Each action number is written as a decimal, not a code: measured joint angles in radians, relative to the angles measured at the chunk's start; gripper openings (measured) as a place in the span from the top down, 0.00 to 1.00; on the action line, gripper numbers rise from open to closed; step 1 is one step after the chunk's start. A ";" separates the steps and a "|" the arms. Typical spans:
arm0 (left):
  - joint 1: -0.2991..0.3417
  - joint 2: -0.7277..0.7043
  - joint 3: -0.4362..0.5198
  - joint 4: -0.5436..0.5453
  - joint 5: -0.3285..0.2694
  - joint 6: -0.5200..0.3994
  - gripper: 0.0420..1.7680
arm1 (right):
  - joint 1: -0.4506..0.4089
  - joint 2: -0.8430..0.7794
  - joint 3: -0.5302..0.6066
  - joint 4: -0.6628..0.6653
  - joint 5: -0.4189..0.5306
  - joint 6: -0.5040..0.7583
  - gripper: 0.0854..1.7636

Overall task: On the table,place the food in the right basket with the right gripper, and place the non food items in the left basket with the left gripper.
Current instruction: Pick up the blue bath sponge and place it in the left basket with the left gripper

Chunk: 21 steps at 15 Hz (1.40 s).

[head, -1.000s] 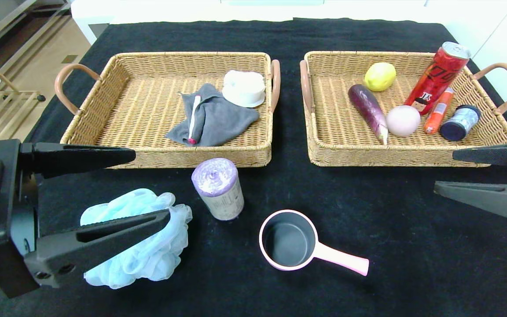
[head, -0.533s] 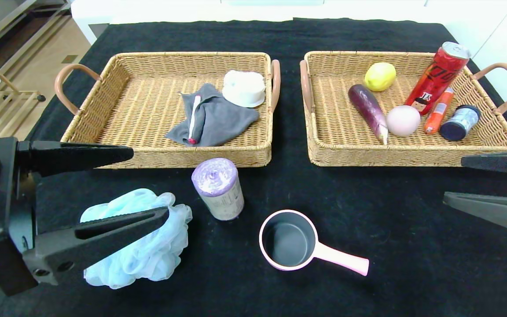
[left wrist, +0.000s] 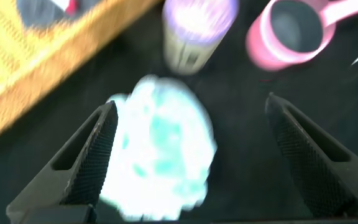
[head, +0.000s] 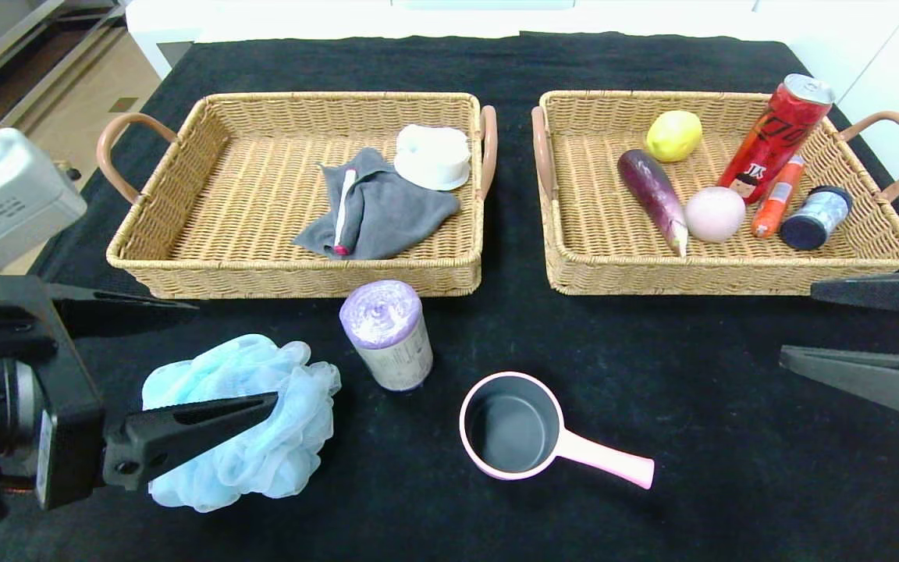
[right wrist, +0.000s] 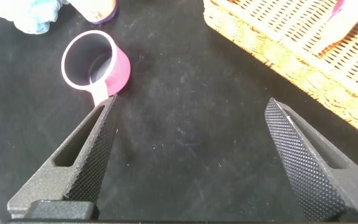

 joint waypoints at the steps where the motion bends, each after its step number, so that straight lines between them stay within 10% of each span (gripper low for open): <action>1: 0.000 0.010 -0.022 0.044 0.032 0.000 0.03 | 0.000 0.000 0.000 0.000 0.000 0.000 0.04; 5: 0.000 0.066 -0.084 0.200 0.171 0.000 0.03 | 0.001 0.000 0.001 0.000 0.000 0.000 0.04; 21: 0.060 0.319 -0.128 0.287 0.220 -0.051 0.03 | -0.003 0.005 0.002 0.000 0.000 -0.001 0.03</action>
